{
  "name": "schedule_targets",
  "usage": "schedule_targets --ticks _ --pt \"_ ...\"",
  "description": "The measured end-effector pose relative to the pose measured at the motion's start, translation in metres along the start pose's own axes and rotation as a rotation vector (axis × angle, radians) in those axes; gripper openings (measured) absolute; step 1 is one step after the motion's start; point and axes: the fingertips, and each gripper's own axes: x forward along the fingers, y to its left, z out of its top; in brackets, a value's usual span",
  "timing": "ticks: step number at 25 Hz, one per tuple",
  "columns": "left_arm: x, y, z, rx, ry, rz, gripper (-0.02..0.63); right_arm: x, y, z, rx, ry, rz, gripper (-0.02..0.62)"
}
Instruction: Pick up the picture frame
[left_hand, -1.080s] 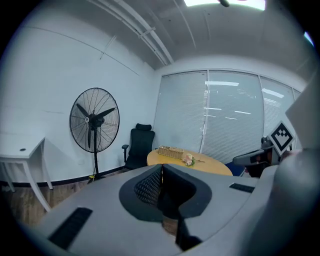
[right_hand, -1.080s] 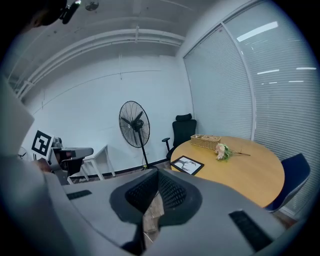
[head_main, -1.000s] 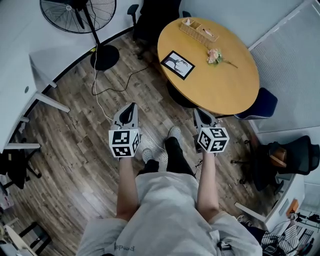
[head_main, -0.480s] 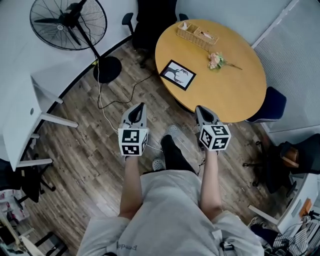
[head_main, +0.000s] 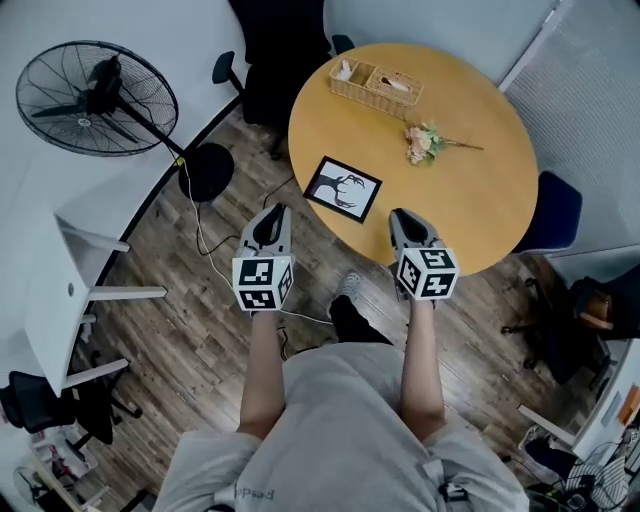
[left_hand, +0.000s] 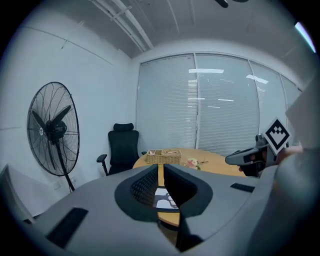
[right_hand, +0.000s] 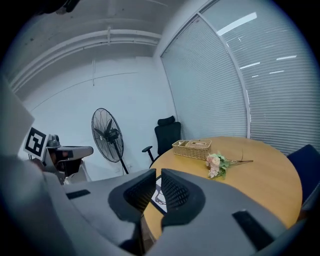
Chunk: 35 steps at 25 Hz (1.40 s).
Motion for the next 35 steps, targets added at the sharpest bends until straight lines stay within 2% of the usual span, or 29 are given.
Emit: schedule_targets --ticks 3,7,12,18,22,23,29,35 --pt "0.03 0.001 0.005 -0.002 0.019 -0.016 0.117 0.016 -0.014 0.01 0.003 0.005 0.002 0.09" --pt "0.058 0.002 0.015 0.017 0.047 -0.038 0.163 0.033 -0.033 0.025 0.027 -0.004 0.005 0.194" --pt "0.087 0.008 0.027 0.043 0.093 -0.066 0.209 0.052 -0.048 0.039 0.076 -0.032 0.032 0.253" --pt "0.133 0.011 0.048 0.085 0.113 -0.099 0.224 0.079 -0.068 0.059 0.123 -0.072 0.057 0.262" --pt "0.17 -0.003 0.054 0.217 0.158 -0.133 0.235 0.091 -0.095 0.075 0.155 -0.113 0.024 0.265" --pt "0.178 -0.007 0.056 0.225 0.159 -0.147 0.236 0.094 -0.102 0.079 0.163 -0.123 0.014 0.265" --pt "0.206 -0.002 0.039 0.133 0.181 -0.197 0.238 0.112 -0.126 0.067 0.187 -0.085 -0.016 0.265" --pt "0.226 0.022 0.017 0.07 0.208 -0.232 0.244 0.125 -0.117 0.047 0.179 -0.012 -0.053 0.267"
